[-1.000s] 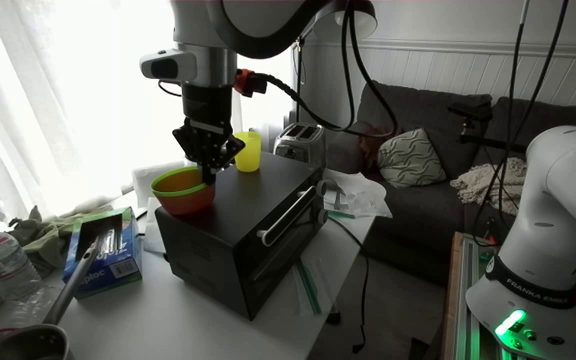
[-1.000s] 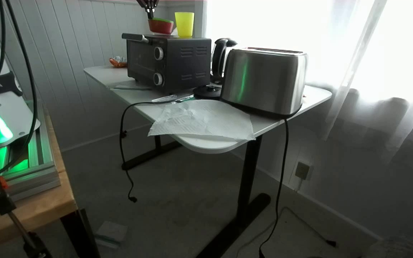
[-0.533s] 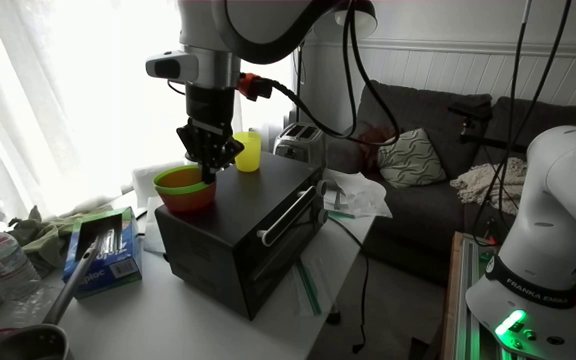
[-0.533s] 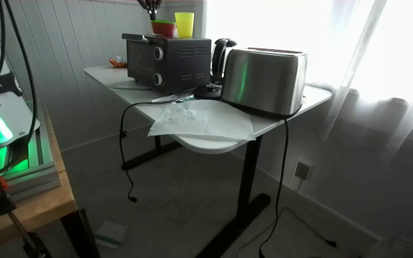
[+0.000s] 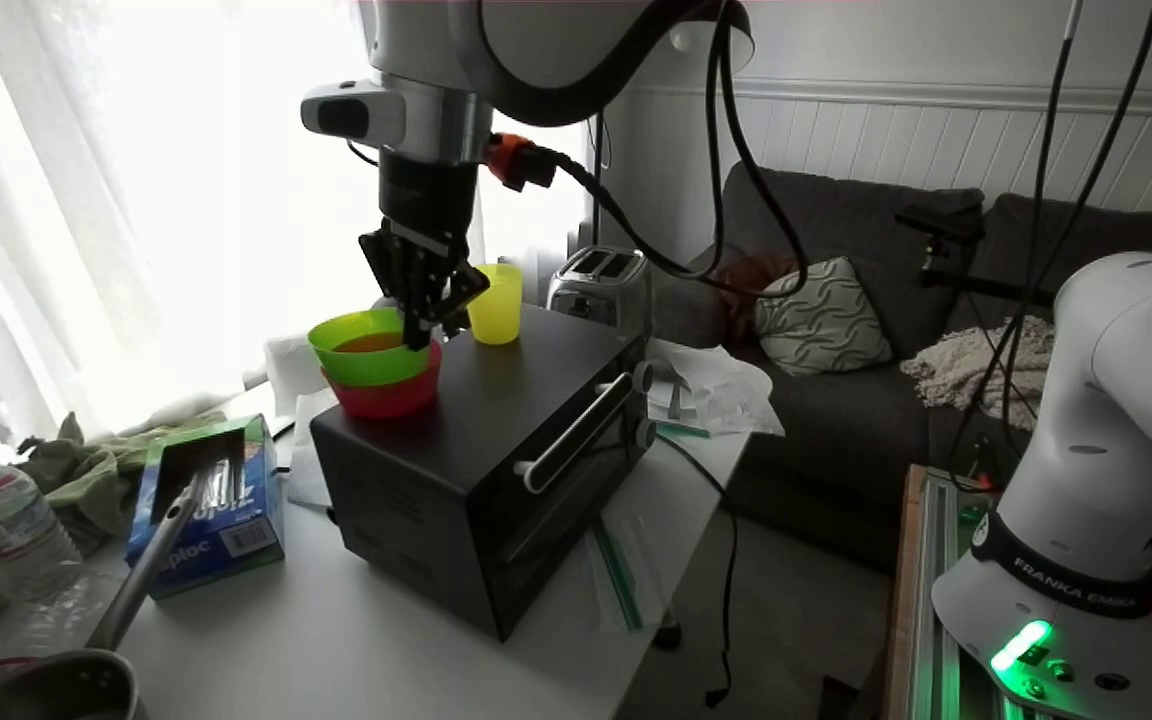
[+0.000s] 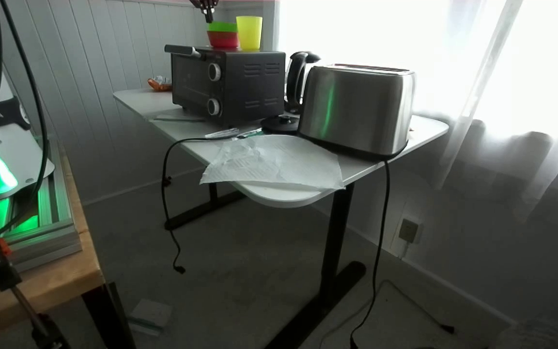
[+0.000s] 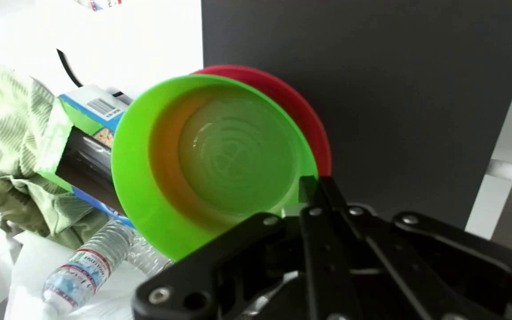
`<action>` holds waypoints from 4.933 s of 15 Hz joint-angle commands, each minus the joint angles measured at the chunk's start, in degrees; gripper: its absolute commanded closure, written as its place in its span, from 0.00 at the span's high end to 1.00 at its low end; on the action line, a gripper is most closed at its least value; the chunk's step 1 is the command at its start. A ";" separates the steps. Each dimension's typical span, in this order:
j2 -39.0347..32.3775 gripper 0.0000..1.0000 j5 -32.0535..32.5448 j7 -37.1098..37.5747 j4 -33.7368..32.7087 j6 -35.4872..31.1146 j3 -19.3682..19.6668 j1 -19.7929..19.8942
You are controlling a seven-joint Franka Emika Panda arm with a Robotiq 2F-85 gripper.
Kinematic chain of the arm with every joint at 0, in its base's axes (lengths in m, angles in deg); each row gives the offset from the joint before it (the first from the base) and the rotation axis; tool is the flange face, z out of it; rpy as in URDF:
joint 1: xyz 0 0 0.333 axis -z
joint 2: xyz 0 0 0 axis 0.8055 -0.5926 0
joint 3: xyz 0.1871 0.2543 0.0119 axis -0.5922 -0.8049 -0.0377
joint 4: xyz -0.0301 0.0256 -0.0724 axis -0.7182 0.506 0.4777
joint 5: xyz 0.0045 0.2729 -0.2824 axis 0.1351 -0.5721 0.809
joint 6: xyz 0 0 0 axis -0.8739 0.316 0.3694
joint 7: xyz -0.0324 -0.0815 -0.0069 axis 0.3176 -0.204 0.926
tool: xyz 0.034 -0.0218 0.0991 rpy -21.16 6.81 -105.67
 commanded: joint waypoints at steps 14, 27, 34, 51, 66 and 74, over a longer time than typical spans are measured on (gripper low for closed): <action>16.77 0.01 3.09 5.81 8.69 9.37 2.38 -0.48; 19.38 0.01 -3.08 4.65 20.05 6.14 3.37 -3.28; 19.83 0.28 -5.42 4.84 22.31 3.85 3.57 -3.97; 21.80 0.96 6.22 8.56 16.51 5.46 2.75 -2.79; 8.28 1.00 12.56 5.98 6.44 6.13 4.54 0.49; 5.32 1.00 13.43 7.77 4.72 5.57 4.70 1.76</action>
